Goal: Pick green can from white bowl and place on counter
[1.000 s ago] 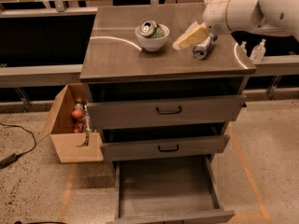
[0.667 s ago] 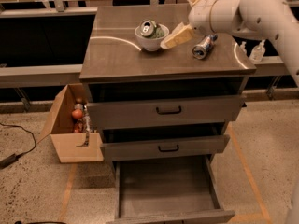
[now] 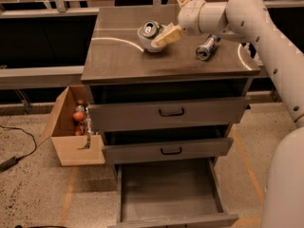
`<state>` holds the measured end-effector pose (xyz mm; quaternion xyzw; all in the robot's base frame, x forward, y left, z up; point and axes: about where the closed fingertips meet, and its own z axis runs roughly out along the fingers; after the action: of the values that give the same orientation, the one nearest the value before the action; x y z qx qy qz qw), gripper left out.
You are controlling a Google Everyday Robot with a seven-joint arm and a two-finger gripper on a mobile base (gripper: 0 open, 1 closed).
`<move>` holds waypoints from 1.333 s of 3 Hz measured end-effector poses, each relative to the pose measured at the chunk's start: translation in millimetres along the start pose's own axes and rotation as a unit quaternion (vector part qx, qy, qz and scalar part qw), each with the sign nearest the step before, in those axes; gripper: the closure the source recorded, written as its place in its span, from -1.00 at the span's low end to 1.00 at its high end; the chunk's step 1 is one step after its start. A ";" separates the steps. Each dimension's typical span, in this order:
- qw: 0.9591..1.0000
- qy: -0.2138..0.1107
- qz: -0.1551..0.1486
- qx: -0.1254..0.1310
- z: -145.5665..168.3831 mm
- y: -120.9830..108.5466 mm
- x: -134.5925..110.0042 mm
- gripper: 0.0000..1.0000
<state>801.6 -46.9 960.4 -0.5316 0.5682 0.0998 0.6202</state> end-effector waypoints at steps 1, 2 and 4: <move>1.000 -0.011 -0.008 -0.008 20.1 -0.6 2.4 -1.00; 1.000 -0.006 -0.016 -0.014 29.9 3.0 7.1 -1.00; 1.000 0.000 -0.013 -0.026 49.2 16.2 10.3 -0.65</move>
Offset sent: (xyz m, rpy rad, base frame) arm 0.0244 0.0210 -0.0200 -0.0448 -0.0230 0.0349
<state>822.7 -7.1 932.8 -0.5548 0.5584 0.1069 0.6074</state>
